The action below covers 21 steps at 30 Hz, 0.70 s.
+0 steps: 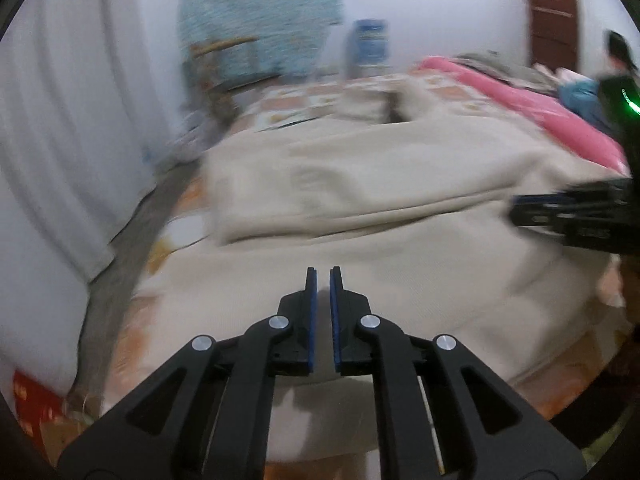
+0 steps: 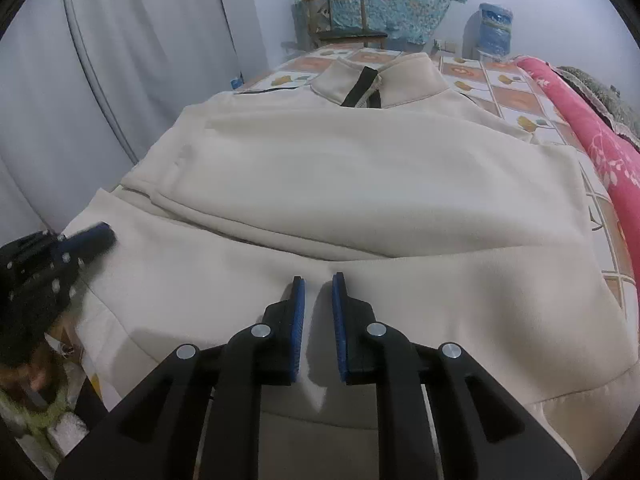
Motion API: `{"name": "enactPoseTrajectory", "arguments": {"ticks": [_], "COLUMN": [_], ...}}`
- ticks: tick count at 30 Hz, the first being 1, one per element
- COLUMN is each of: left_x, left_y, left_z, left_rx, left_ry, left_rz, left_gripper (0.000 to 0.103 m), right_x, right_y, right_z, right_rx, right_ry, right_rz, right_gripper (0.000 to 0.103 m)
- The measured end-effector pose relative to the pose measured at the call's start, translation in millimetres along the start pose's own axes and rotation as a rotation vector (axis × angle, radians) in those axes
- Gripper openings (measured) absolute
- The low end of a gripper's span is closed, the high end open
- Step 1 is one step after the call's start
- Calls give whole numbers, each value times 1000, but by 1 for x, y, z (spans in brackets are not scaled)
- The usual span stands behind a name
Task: Fold large clothes
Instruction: 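Open the right tool and move it over the folded jacket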
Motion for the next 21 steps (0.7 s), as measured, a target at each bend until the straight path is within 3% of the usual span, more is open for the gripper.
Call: {"name": "enactPoseTrajectory", "arguments": {"ticks": [2, 4, 7, 10, 14, 17, 18, 21], "left_x": [32, 49, 58, 56, 55, 54, 53, 53], "left_y": [-22, -24, -26, -24, -22, -22, -23, -23], "left_z": [-15, -18, -20, -21, -21, -20, -19, -19], "left_rx": [81, 69, 68, 59, 47, 46, 45, 48], "left_ry": [61, 123, 115, 98, 75, 78, 78, 73], "left_rz": [62, 43, 68, 92, 114, 106, 104, 104], "left_gripper": [9, 9, 9, 9, 9, 9, 9, 9], "right_x": [1, 0, -3, -4, -30, -74, -87, -99], "right_y": [0, -2, 4, 28, 71, 91, 91, 94], "right_z": [0, 1, 5, 5, -11, -34, -42, -50], "right_rx": [-5, -7, 5, -40, -69, -67, -64, -142], "right_ry": [-2, -1, -5, 35, 25, -97, -136, -210], "right_rz": [-4, -4, -9, -51, -199, -302, -310, -217], "right_gripper": [13, 13, 13, 14, 15, 16, 16, 16]}}
Point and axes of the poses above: each gripper's, at about its wrist camera, not at the fingertips, and y roughly against the way its jaws point, x to its left, z to its top, the point moved 8 cm from there along -y, roughly the way its jaws point, and after that the axes turned 15 degrees about z, right-handed, at the moved point
